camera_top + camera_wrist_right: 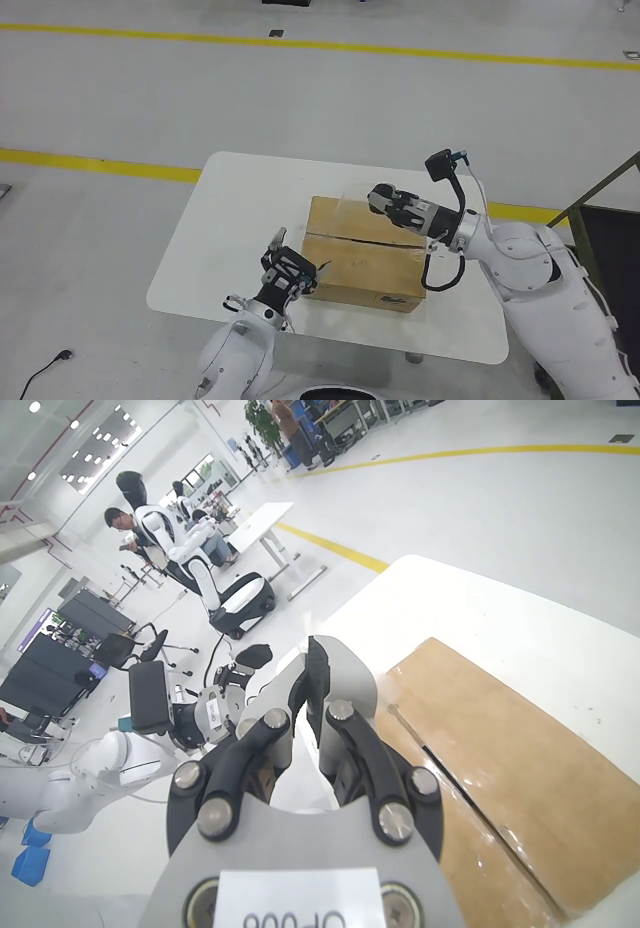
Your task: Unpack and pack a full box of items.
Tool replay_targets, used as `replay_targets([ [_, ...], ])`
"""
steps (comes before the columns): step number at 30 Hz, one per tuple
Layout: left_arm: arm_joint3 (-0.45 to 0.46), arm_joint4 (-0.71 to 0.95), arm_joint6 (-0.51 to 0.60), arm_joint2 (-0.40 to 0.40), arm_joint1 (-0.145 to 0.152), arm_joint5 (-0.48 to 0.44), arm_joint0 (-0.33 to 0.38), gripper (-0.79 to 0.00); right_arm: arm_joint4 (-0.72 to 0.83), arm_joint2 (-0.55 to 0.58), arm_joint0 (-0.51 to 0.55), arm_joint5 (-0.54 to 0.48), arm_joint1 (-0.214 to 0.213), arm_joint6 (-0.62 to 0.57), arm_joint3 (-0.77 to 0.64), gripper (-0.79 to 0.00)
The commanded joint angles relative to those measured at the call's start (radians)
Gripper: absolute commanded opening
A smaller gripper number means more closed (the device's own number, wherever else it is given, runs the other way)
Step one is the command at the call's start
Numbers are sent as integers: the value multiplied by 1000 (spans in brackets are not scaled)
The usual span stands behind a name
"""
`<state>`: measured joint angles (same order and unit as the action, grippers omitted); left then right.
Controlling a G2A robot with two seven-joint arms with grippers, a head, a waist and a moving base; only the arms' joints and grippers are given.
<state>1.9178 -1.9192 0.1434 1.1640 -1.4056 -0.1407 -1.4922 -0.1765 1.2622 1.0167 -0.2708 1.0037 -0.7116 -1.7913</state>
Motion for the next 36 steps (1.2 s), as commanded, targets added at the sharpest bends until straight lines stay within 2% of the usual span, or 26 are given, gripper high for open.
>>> replay_targets([
  [1, -30, 5, 13, -36, -5, -2, 35, 0, -4, 6, 5, 4, -1, 0, -11, -785],
  [6, -118, 14, 54, -100, -20, 10, 118, 0, -15, 23, 24, 11, -4, 3, -39, -785],
  [16, -265, 62, 154, -151, -48, 99, 244, -9, -28, 50, 57, 22, -8, 2, -66, -785],
  [17, -274, 65, 158, -155, -51, 108, 255, -120, -29, 50, 57, 24, -8, 2, -65, -785],
  [20, -301, 69, 171, -167, -59, 139, 283, -653, -30, 46, 56, 27, -7, 0, -64, -785],
  [21, -307, 71, 175, -169, -61, 145, 289, -742, -32, 44, 55, 28, -7, -1, -64, -785],
  [22, -311, 70, 178, -172, -63, 151, 294, -785, -32, 43, 54, 29, -6, -1, -64, -785],
  [32, -296, 51, 168, -160, -66, 175, 292, -785, -36, 33, 44, 36, -4, -6, -58, -785],
  [34, -291, 55, 167, -147, -65, 184, 288, -785, -35, 33, 42, 38, -4, -7, -55, -680],
  [35, -289, 57, 168, -141, -65, 187, 288, -785, -36, 33, 41, 39, -3, -7, -54, -548],
  [36, -286, 61, 168, -132, -65, 191, 288, -785, -35, 33, 40, 41, -3, -7, -52, -465],
])
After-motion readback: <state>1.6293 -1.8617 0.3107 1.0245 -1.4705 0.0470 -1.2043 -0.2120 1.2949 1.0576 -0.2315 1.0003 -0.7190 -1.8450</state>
